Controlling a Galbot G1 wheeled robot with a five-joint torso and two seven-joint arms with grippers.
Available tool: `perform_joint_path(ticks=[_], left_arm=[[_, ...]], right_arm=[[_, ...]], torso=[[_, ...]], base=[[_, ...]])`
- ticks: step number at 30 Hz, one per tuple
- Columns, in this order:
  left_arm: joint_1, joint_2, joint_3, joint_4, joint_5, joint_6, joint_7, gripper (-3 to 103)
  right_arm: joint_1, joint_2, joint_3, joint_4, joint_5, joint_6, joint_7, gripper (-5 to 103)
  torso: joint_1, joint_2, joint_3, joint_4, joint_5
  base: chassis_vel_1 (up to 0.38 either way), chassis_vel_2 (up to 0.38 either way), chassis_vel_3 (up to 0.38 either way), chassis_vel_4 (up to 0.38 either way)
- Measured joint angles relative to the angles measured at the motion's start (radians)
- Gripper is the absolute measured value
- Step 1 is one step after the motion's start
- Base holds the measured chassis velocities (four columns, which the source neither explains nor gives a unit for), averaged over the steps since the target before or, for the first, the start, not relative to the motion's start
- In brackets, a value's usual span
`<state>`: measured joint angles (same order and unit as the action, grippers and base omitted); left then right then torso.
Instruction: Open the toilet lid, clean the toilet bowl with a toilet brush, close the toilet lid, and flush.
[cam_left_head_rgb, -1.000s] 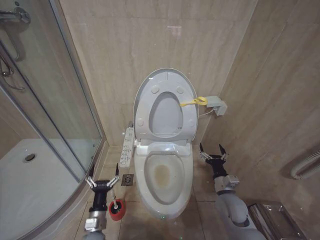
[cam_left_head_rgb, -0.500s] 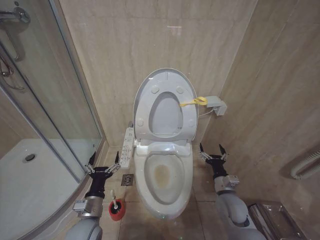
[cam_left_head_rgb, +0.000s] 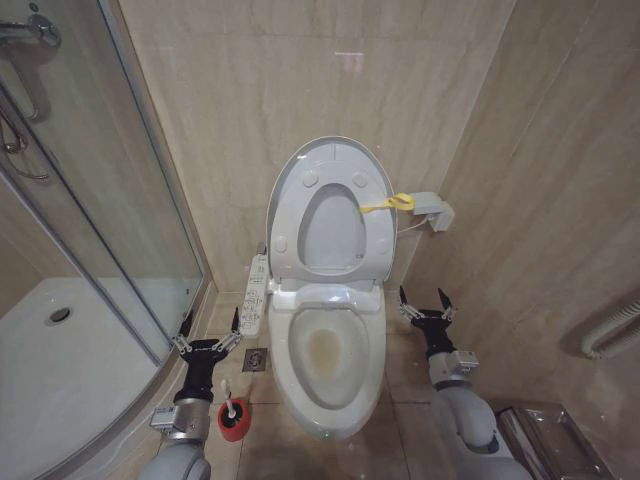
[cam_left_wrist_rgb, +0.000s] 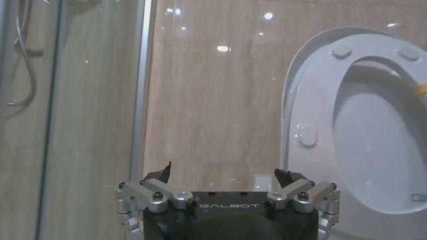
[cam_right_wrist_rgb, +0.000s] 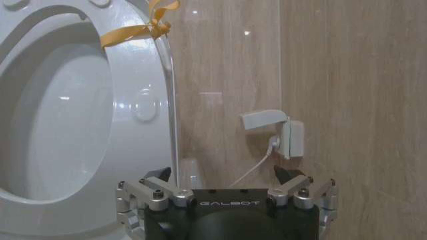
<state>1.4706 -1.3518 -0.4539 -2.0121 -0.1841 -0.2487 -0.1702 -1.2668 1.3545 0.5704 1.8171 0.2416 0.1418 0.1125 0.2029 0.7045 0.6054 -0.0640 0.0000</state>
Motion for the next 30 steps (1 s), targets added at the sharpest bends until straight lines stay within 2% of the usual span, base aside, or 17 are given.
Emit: perform_joint_path(ticks=[11,30], left_arm=[[-0.009,0.012,-0.048,0.03,0.012,-0.034,-0.006,100],[-0.021,0.008,-0.057,0.051,0.036,-0.055,0.025,100]], right_arm=[[0.0,0.0,0.0,0.0,0.0,0.0,0.0,100],[0.0,0.0,0.0,0.0,0.0,0.0,0.0,100]], torso=[[0.0,0.0,0.0,0.0,0.0],[0.0,0.0,0.0,0.0,0.0]], base=[[0.0,0.0,0.0,0.0],[0.0,0.0,0.0,0.0]])
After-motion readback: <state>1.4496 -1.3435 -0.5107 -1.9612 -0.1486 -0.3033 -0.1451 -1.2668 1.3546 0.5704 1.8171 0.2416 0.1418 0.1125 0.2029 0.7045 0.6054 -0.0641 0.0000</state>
